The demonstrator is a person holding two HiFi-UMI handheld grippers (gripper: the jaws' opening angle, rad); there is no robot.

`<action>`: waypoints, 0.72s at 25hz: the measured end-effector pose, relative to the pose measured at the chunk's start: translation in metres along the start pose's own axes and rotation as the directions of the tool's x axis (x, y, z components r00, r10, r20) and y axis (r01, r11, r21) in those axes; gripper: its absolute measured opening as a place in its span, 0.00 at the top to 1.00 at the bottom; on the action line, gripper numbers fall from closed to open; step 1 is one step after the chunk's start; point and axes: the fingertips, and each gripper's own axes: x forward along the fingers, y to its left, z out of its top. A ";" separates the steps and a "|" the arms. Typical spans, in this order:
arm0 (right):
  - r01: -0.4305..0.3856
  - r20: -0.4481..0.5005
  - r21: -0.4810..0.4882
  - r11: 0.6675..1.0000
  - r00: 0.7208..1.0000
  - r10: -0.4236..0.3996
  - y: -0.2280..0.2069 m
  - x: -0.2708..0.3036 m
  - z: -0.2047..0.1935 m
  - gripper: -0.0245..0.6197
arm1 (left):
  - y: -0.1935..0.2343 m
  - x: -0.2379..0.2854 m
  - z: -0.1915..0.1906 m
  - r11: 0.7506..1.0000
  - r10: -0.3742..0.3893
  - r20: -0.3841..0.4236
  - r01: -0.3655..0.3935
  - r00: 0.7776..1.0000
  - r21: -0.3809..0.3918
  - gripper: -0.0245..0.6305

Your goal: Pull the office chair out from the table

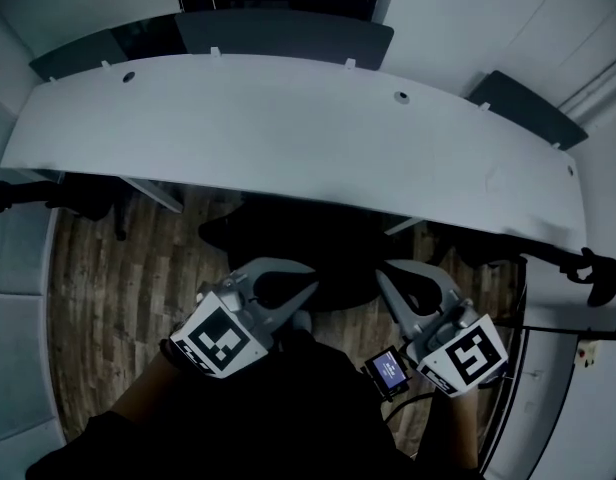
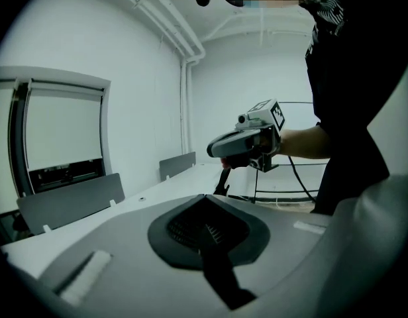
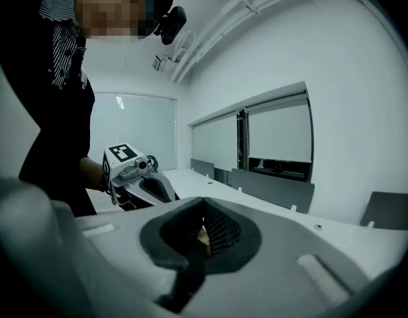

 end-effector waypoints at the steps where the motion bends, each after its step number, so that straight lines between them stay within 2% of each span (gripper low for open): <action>1: -0.008 -0.007 -0.011 1.000 1.000 0.008 0.001 0.001 -0.002 0.96 | 0.002 0.000 -0.004 1.000 0.021 -0.022 -0.021 1.000 0.024 0.95; 2: -0.018 -0.018 -0.027 0.999 1.000 0.018 0.003 0.003 -0.003 0.96 | 0.003 0.000 -0.009 0.998 0.038 -0.048 -0.035 0.998 0.050 0.95; 3: -0.032 -0.030 -0.049 0.998 0.999 0.031 0.007 0.006 -0.005 0.96 | 0.002 0.000 -0.014 0.996 0.047 -0.072 -0.041 0.996 0.075 0.90; 5: -0.078 -0.075 -0.105 0.991 0.995 0.071 0.016 0.010 -0.013 0.96 | -0.003 0.000 -0.023 0.992 0.043 -0.112 -0.030 0.993 0.121 0.72; 8: -0.168 -0.194 -0.194 0.966 0.972 0.130 0.031 0.013 -0.032 0.84 | -0.014 -0.003 -0.031 0.973 0.019 -0.191 0.026 0.981 0.229 0.62; 11: -0.226 -0.268 -0.234 0.946 0.950 0.161 0.043 0.017 -0.046 0.72 | -0.023 -0.009 -0.048 0.941 0.015 -0.296 0.087 0.955 0.328 0.49; 15: -0.270 -0.346 -0.281 0.921 0.924 0.166 0.052 0.022 -0.060 0.60 | -0.022 -0.013 -0.062 0.926 0.032 -0.362 0.109 0.932 0.362 0.42; 18: -0.297 -0.373 -0.286 0.911 0.910 0.180 0.056 0.022 -0.068 0.57 | -0.022 -0.013 -0.071 0.915 0.041 -0.397 0.125 0.917 0.384 0.37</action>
